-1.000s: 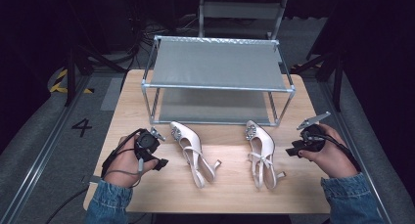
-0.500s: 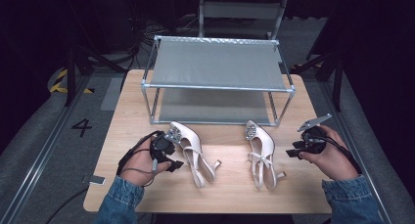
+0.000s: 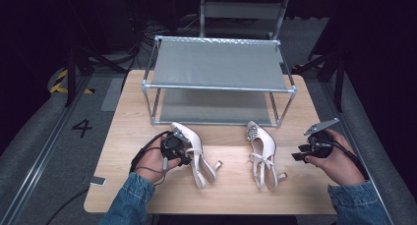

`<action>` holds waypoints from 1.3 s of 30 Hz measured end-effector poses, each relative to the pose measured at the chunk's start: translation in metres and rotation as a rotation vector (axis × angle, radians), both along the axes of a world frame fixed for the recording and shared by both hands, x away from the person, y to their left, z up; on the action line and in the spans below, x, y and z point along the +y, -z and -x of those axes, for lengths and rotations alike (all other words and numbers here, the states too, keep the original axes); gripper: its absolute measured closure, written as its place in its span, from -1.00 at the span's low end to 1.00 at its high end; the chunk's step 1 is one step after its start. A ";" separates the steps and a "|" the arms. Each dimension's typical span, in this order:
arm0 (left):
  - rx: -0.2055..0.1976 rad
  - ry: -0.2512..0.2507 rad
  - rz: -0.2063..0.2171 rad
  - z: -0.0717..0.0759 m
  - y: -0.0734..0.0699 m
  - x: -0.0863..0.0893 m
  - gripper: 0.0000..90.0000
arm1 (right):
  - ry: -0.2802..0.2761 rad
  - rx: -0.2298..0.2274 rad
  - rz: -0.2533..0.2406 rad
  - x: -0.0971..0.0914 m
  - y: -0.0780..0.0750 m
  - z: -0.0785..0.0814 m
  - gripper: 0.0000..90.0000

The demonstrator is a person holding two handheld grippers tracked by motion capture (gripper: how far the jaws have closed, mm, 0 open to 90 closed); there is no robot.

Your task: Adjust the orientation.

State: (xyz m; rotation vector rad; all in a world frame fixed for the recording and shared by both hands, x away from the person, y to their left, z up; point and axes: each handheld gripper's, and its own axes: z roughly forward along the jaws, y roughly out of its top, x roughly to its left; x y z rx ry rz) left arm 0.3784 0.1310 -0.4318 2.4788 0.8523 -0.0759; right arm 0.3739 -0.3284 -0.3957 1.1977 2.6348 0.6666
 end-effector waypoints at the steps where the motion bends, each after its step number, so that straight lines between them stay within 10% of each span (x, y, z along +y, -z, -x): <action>1: -0.004 0.005 -0.005 0.001 -0.002 -0.001 0.90 | 0.001 -0.002 -0.001 0.000 0.000 0.000 0.21; 10: -0.068 0.043 -0.040 0.015 -0.027 -0.013 0.95 | 0.013 -0.009 -0.011 -0.003 -0.002 0.002 0.19; 31: -0.103 -0.038 0.038 0.016 -0.053 -0.006 0.94 | 0.070 -0.004 -0.021 -0.010 0.001 0.004 0.20; 39: -0.153 -0.064 0.149 0.019 -0.057 -0.010 0.26 | 0.077 0.001 -0.025 -0.011 0.003 0.004 0.20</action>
